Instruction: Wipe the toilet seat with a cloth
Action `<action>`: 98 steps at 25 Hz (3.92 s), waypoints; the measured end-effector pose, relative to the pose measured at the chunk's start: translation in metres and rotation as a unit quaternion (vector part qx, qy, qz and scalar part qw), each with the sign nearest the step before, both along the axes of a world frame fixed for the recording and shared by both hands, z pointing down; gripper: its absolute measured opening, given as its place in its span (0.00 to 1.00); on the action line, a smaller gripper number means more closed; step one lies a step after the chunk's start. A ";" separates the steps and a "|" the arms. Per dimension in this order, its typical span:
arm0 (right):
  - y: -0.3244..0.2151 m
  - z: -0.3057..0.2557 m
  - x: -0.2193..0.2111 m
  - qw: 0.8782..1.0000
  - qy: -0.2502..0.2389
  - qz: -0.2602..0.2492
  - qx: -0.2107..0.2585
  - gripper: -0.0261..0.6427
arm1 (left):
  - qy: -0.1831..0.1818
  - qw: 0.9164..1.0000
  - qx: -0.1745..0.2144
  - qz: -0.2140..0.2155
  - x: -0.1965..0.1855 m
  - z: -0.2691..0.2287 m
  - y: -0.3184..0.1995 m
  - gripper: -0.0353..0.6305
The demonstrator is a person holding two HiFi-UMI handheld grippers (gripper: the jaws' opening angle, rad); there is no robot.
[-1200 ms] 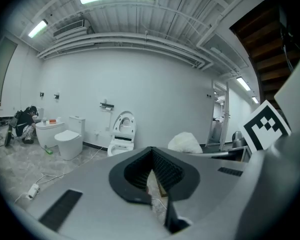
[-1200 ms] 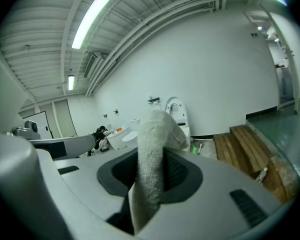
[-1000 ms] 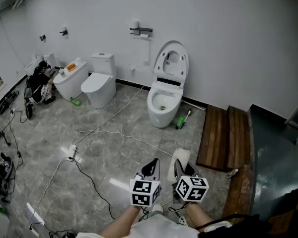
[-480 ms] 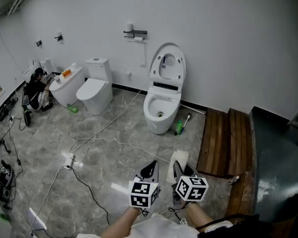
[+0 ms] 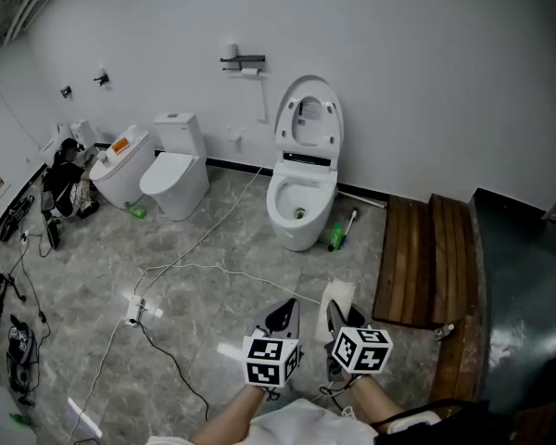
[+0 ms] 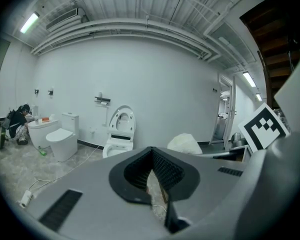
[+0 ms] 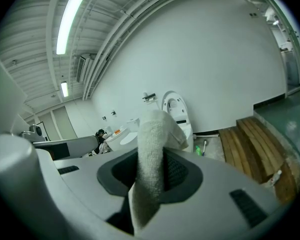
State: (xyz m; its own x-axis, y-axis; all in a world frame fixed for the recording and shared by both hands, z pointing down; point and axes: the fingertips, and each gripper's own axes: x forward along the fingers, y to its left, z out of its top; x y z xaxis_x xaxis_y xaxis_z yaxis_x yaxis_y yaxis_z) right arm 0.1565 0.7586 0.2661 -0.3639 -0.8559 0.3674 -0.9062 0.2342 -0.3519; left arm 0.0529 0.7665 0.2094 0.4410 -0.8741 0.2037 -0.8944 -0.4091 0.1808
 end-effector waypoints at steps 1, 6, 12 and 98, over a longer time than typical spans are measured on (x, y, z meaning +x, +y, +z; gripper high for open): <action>-0.004 0.000 0.000 1.000 0.000 0.000 0.001 0.19 | 0.001 1.000 0.001 0.000 0.000 0.000 -0.005 0.05; -0.037 -0.004 0.004 1.000 -0.007 0.021 0.008 0.19 | 0.014 1.000 0.001 0.006 0.001 0.003 -0.041 0.05; -0.080 -0.003 0.001 1.000 -0.010 0.026 0.001 0.19 | 0.018 1.000 0.005 0.019 0.000 -0.003 -0.085 0.05; -0.652 -0.008 -0.020 0.996 -0.039 0.058 -0.049 0.19 | 0.013 0.998 -0.056 0.021 -0.031 0.006 -0.654 0.05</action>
State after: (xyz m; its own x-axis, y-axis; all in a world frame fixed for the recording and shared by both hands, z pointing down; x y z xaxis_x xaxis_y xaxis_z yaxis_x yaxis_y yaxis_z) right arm 0.1362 0.1063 0.2581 -0.2955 -0.8554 0.4253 -0.8941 0.0909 -0.4385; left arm 0.0222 0.1120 0.2155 0.4841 -0.8270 0.2858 -0.8707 -0.4230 0.2509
